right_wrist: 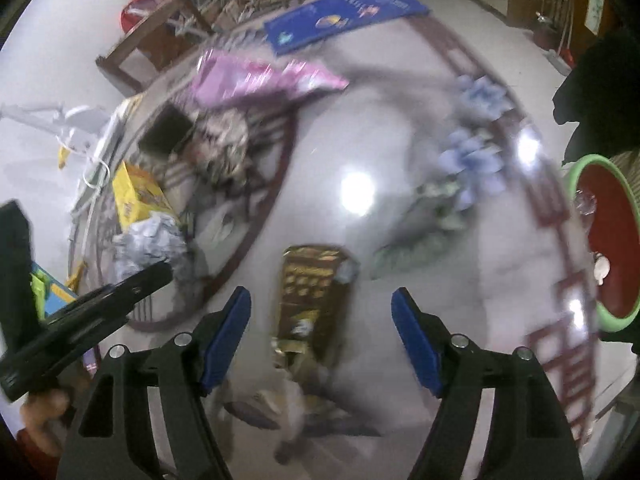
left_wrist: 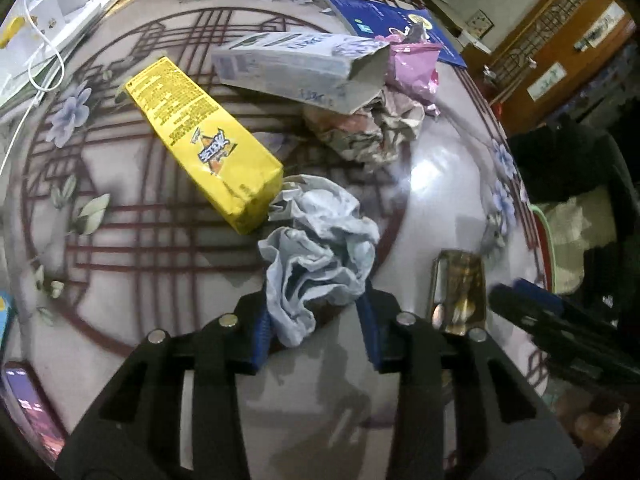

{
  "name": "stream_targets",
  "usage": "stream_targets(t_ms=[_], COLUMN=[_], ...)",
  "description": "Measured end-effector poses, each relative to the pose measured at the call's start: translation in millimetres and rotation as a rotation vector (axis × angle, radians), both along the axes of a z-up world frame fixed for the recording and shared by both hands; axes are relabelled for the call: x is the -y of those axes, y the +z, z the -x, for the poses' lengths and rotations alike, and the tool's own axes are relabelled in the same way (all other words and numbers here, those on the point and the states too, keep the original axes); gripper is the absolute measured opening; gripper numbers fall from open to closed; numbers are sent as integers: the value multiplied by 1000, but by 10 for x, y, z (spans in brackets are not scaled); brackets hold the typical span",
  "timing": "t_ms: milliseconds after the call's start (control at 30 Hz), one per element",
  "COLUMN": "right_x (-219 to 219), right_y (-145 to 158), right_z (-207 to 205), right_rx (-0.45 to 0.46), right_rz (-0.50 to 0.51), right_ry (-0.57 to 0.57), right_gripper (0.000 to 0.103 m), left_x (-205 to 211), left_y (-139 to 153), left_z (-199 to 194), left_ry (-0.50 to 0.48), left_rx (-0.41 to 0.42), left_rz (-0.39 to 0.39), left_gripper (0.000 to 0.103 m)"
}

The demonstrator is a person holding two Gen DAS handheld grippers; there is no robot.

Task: Collect trash
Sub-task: 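Grasp the gold cigarette box with the right tool while the left tool grasps crumpled foil paper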

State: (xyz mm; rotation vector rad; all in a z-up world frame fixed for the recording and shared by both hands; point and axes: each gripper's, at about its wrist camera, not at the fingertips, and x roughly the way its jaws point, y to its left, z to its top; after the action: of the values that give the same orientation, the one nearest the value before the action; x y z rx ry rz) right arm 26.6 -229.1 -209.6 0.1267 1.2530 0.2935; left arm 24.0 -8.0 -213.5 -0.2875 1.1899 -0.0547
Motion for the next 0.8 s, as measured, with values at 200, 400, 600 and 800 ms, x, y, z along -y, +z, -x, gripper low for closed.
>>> stream_targets(t_ms=[200,400,600,800], right_x=[-298,-450,-476,-451], right_y=[-208,-271,-259,18], right_z=[47,72,85,157], right_rx=[-13,-6,-2,70], right_rz=[55,125,131,121], right_ry=[-13,2,1,0], right_gripper=[71,61,41,40], left_x=[-92,-121,-143,-128], left_y=[51,44,43,104], left_z=[94,149,177,195], left_ry=[-68,-80,-90,-93], left_rx=[25,34,32,50], left_rz=[17,44,62,83], left_gripper=[36,36,37,37])
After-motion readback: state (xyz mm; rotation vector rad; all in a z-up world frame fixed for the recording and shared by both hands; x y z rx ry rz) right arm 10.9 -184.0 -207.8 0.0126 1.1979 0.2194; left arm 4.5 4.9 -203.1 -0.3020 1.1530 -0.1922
